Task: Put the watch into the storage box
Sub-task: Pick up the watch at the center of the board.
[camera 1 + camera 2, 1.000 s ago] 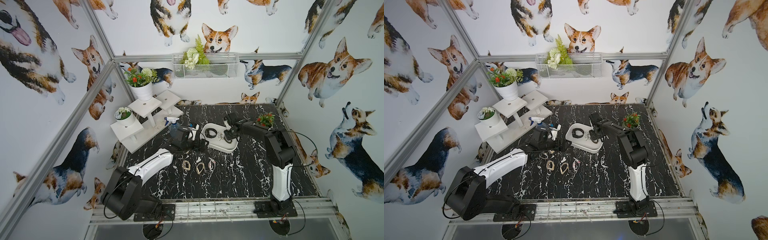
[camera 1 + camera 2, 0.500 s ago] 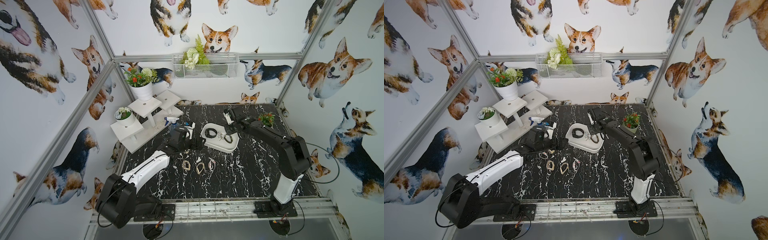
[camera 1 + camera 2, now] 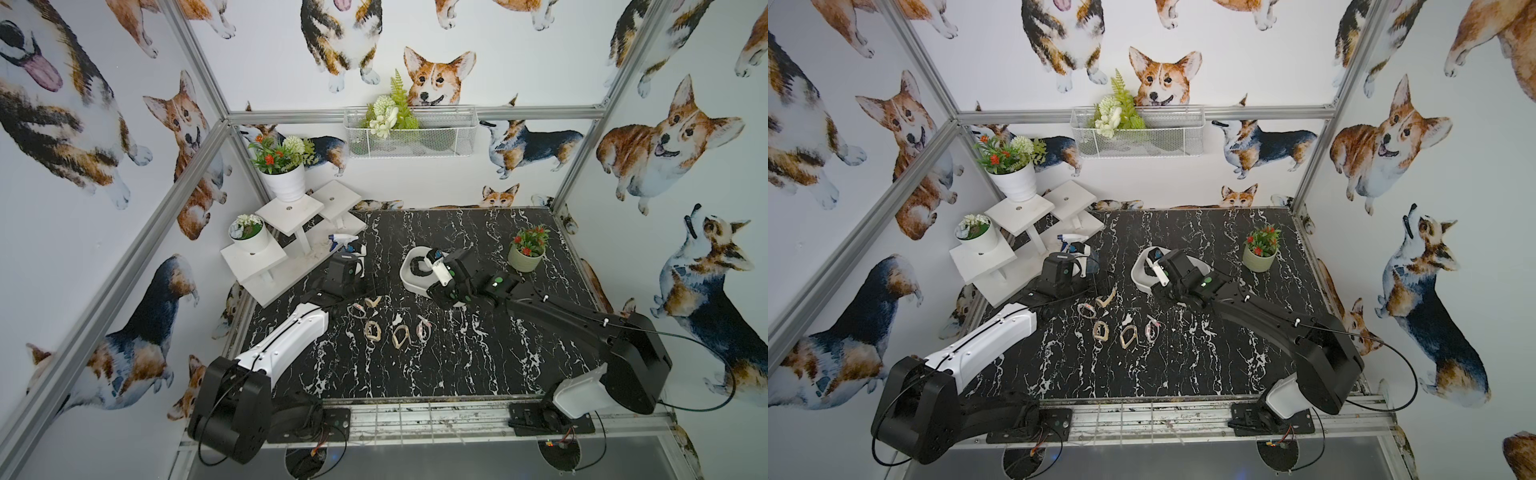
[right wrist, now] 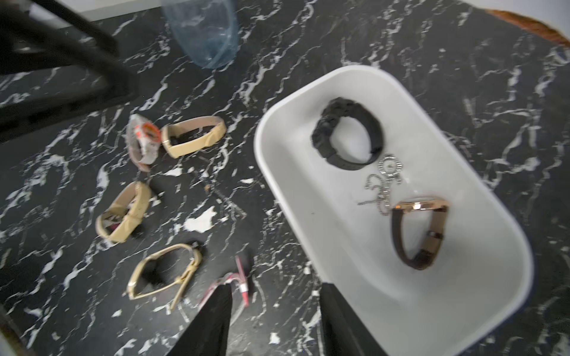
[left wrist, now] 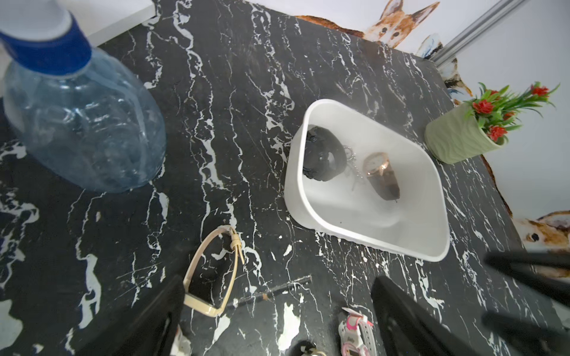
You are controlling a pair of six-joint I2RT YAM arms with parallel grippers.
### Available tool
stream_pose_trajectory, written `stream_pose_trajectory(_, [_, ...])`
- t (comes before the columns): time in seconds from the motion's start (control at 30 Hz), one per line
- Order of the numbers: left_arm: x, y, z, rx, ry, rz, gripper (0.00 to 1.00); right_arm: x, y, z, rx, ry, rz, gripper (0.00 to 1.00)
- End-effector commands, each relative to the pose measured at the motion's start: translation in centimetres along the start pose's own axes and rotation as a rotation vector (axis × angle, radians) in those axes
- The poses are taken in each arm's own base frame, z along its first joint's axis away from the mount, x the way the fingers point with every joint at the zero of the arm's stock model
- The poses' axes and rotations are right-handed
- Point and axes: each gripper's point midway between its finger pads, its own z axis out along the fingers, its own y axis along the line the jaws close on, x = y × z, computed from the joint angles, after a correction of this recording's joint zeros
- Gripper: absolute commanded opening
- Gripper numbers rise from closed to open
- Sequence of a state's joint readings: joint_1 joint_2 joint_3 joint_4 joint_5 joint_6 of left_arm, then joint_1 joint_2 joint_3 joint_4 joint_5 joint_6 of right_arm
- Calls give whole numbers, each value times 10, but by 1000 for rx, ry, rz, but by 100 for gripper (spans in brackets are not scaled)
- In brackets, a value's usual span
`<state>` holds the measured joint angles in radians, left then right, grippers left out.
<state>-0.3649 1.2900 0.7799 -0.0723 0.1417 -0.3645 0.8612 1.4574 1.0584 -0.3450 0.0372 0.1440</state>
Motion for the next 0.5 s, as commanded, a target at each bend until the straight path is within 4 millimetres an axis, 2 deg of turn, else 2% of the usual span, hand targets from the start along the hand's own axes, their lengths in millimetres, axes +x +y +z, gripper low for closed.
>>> stream_pose_trajectory(0.0, [4,5,3,-7,12,-20,100,6,24,2,-38,-30,48,52])
stream_pose_trajectory(0.07, [5,5,4,-4,11,-22,100,21,31,9,-38,5,56,52])
stream_pose_trajectory(0.2, [6,4,4,0,10,-16,100,47,31,24,-16,70,94,52])
stream_pose_trajectory(0.47, [5,3,5,9,9,-14,100,74,35,51,-8,156,115,52])
